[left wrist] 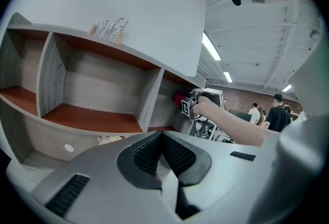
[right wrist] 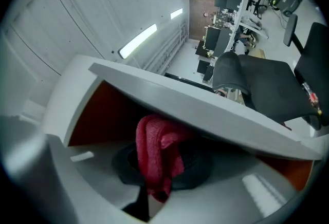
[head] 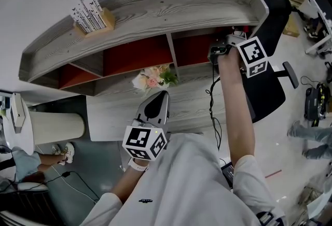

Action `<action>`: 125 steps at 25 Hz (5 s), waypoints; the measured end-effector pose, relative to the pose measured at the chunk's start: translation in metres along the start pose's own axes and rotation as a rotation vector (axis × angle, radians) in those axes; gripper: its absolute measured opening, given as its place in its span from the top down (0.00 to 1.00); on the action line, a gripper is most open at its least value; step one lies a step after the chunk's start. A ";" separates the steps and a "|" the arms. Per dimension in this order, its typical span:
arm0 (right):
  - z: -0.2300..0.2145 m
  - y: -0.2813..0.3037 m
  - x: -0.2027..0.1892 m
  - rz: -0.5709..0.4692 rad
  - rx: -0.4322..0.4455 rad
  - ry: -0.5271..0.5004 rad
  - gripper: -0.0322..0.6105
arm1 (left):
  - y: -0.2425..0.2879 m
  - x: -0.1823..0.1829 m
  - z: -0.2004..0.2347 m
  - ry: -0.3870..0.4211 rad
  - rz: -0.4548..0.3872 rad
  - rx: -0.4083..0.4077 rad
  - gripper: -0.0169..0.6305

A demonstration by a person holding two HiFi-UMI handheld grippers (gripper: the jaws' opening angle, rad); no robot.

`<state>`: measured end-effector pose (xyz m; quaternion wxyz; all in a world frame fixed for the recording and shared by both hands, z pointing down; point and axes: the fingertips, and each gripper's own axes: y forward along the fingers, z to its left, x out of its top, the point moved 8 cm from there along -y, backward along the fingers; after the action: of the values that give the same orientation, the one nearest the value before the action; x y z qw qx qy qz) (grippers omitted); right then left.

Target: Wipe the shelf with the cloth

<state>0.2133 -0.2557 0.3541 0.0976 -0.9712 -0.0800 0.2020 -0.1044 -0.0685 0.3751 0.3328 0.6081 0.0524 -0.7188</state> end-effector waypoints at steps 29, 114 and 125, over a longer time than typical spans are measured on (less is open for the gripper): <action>-0.117 -0.024 -0.058 0.085 -0.540 0.130 0.86 | -0.007 0.002 -0.001 0.014 0.003 0.003 0.96; 0.065 0.028 -0.114 0.185 0.446 -0.851 0.86 | -0.007 0.005 -0.002 0.016 0.016 0.018 0.96; 0.077 0.012 -0.149 0.372 0.623 -0.789 0.86 | -0.016 0.004 0.000 0.007 0.000 0.043 0.96</action>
<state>0.0484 -0.2844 0.3383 0.3063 -0.7442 0.1265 0.5799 -0.1130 -0.0584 0.3662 0.3194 0.6179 0.0378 -0.7175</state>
